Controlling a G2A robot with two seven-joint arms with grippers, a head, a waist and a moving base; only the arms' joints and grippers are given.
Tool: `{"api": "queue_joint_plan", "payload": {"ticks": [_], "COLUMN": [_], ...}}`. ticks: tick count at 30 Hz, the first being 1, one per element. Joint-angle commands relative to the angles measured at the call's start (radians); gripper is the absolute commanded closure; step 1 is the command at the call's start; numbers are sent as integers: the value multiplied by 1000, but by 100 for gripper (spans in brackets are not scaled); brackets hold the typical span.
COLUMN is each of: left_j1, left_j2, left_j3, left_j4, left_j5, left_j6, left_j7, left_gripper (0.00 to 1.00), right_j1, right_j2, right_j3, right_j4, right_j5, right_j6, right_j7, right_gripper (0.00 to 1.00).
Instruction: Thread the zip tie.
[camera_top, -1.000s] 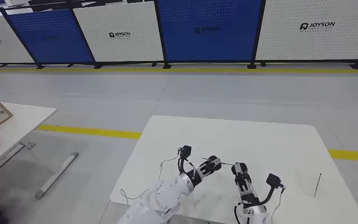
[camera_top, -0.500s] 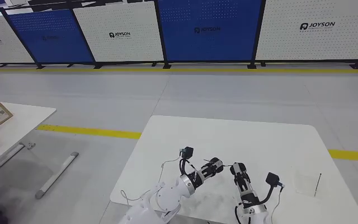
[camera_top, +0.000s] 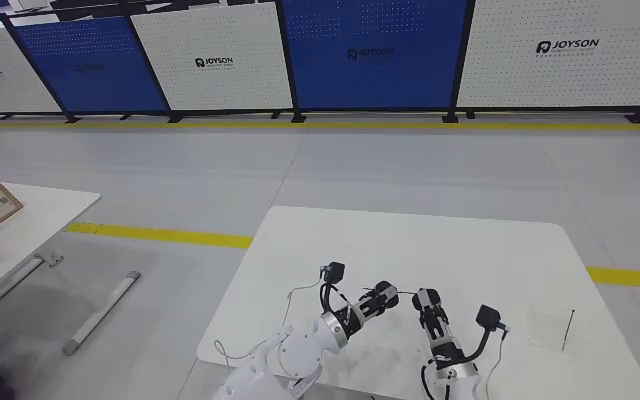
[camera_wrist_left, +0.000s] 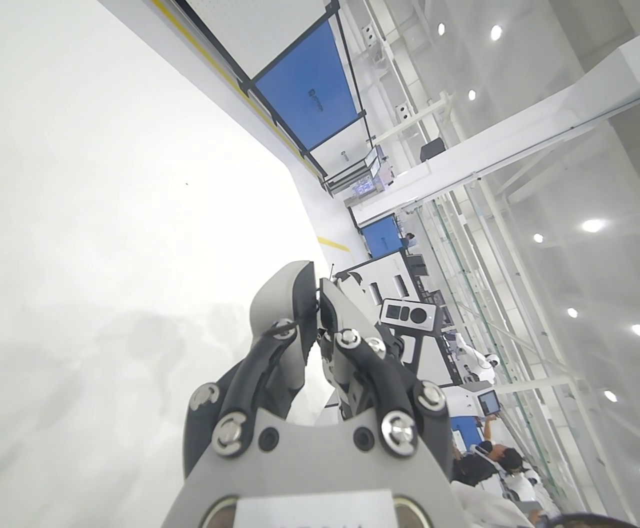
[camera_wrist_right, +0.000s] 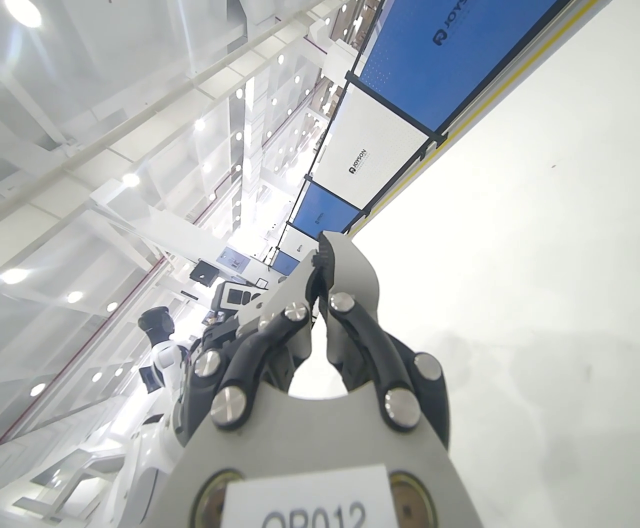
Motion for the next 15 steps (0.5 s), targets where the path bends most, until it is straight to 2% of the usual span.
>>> {"api": "queue_joint_plan", "payload": {"ticks": [1,4,8,11,15], "left_j1": [0,1,1,2,1], "left_j2": [0,0,0,0,-1], "left_j3": [0,2,5,5,5], "left_j4": [-1,-4,-6,-6,-2], "left_j5": [5,14,24,27,29], "left_j6": [1,3,4,4,4], "left_j7": [1,0,0,3,8], "left_gripper": [76,84,89,100,100], "right_j1": [0,0,-3,-2,-1], "right_j2": [0,-1,-1,-2,-3], "right_j3": [-1,-1,-4,-6,-10], "right_j4": [0,-1,-5,-5,-3], "right_j5": [-1,-3,-11,-20,-31], "right_j6": [3,5,7,13,21], "right_j7": [-1,-4,-9,-14,-23], "right_gripper": [100,100,100,100,100]}}
